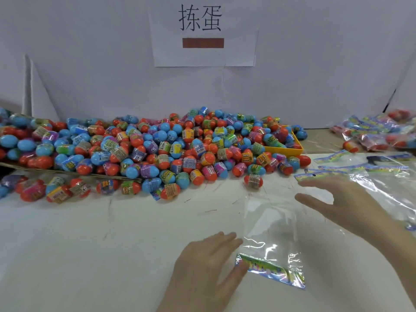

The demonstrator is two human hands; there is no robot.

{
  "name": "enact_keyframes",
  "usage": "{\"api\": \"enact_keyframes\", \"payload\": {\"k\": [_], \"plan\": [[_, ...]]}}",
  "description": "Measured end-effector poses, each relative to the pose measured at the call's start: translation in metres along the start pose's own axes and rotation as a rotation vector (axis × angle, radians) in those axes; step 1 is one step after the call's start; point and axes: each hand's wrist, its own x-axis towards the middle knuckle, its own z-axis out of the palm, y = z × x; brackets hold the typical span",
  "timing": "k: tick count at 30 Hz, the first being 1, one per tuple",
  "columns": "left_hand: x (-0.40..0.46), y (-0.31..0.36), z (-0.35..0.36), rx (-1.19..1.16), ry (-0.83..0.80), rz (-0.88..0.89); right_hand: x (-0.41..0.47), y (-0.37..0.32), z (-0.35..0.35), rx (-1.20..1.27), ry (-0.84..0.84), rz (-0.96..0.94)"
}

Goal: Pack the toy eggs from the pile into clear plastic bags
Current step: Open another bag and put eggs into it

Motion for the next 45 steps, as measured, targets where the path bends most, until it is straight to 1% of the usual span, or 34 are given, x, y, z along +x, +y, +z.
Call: {"api": "enact_keyframes", "payload": {"k": [1, 2, 3, 4, 5, 6, 7, 9, 10, 12, 13, 14, 15, 16, 18, 19, 20, 21, 22, 24, 25, 26, 27, 29, 32, 34, 36, 38, 40, 41, 42, 43, 44, 45], "plan": [[0.004, 0.010, 0.005, 0.084, -0.048, 0.028, -0.008, -0.011, 0.001, 0.082, -0.044, -0.102], [0.008, 0.013, 0.011, 0.169, -0.072, 0.078, -0.016, -0.021, 0.004, 0.126, -0.136, -0.191], [0.011, 0.016, 0.012, 0.228, -0.131, 0.100, -0.023, -0.029, 0.012, 0.114, -0.247, -0.255], [0.011, 0.017, 0.010, 0.259, -0.153, 0.128, -0.028, -0.033, 0.022, 0.064, -0.335, -0.310], [0.009, 0.015, 0.008, 0.281, -0.162, 0.177, -0.031, -0.034, 0.032, 0.002, -0.387, -0.354], [0.006, 0.010, 0.008, 0.296, -0.133, 0.241, -0.033, -0.033, 0.040, -0.051, -0.415, -0.375], [0.003, 0.007, 0.007, 0.289, -0.145, 0.250, -0.035, -0.032, 0.048, -0.084, -0.430, -0.361], [-0.007, 0.006, 0.007, 0.310, -0.108, 0.235, -0.036, -0.030, 0.058, -0.072, -0.419, -0.301], [-0.016, 0.005, 0.006, 0.361, -0.038, 0.260, -0.037, -0.030, 0.062, -0.037, -0.397, -0.286], [-0.026, 0.002, 0.000, 0.474, 0.039, 0.284, -0.041, -0.032, 0.068, 0.055, -0.318, -0.300], [-0.028, 0.003, -0.003, 0.489, 0.035, 0.254, -0.043, -0.034, 0.071, 0.093, -0.265, -0.317], [-0.030, 0.003, -0.004, 0.445, 0.042, 0.211, -0.045, -0.037, 0.073, 0.127, -0.210, -0.325], [-0.030, 0.004, -0.005, 0.304, 0.086, 0.135, -0.047, -0.041, 0.075, 0.159, -0.162, -0.318], [-0.029, 0.004, -0.007, 0.130, 0.176, 0.016, -0.048, -0.045, 0.077, 0.189, -0.117, -0.300], [-0.022, 0.004, -0.015, -0.172, 0.293, -0.339, -0.049, -0.054, 0.075, 0.249, -0.033, -0.271], [-0.014, 0.003, -0.018, -0.300, 0.301, -0.517, -0.048, -0.060, 0.072, 0.271, 0.034, -0.302], [-0.010, 0.000, -0.024, -0.426, 0.246, -0.666, -0.046, -0.067, 0.067, 0.297, 0.096, -0.367], [-0.003, -0.004, -0.028, -0.512, 0.176, -0.753, -0.045, -0.073, 0.062, 0.310, 0.153, -0.453], [0.004, -0.006, -0.032, -0.617, 0.114, -0.810, -0.046, -0.079, 0.057, 0.304, 0.192, -0.535], [0.010, -0.010, -0.044, -0.807, -0.026, -0.896, -0.048, -0.088, 0.048, 0.213, 0.261, -0.685], [0.009, -0.010, -0.048, -0.886, -0.137, -0.904, -0.048, -0.090, 0.046, 0.156, 0.304, -0.739], [0.010, -0.011, -0.050, -0.942, -0.203, -0.893, -0.049, -0.093, 0.044, 0.112, 0.328, -0.775], [0.010, -0.014, -0.050, -0.955, -0.217, -0.860, -0.050, -0.095, 0.042, 0.083, 0.349, -0.804], [0.009, -0.013, -0.054, -0.911, -0.145, -0.801, -0.051, -0.099, 0.041, 0.059, 0.394, -0.855], [0.004, -0.011, -0.061, -0.865, -0.012, -0.788, -0.055, -0.103, 0.041, -0.004, 0.458, -0.895], [0.001, -0.008, -0.067, -0.870, -0.002, -0.736, -0.053, -0.103, 0.040, -0.014, 0.514, -0.923], [-0.001, -0.002, -0.073, -0.923, 0.022, -0.670, -0.052, -0.107, 0.038, -0.006, 0.485, -0.923], [0.003, 0.002, -0.076, -0.997, 0.124, -0.614, -0.058, -0.112, 0.033, 0.062, 0.468, -0.919], [0.005, 0.005, -0.079, -1.024, 0.299, -0.581, -0.057, -0.121, 0.023, 0.121, 0.399, -0.881], [0.005, 0.004, -0.080, -1.026, 0.368, -0.556, -0.047, -0.131, 0.016, 0.122, 0.377, -0.826], [0.007, 0.007, -0.086, -1.034, 0.422, -0.543, -0.036, -0.140, 0.007, 0.123, 0.316, -0.691], [0.007, 0.008, -0.090, -1.031, 0.439, -0.498, -0.028, -0.142, -0.009, 0.187, 0.167, -0.569], [0.010, 0.012, -0.096, -1.028, 0.449, -0.467, -0.028, -0.134, -0.015, 0.221, 0.084, -0.608], [0.011, 0.015, -0.099, -1.013, 0.450, -0.427, -0.026, -0.136, -0.016, 0.443, -0.001, -0.533]]}}
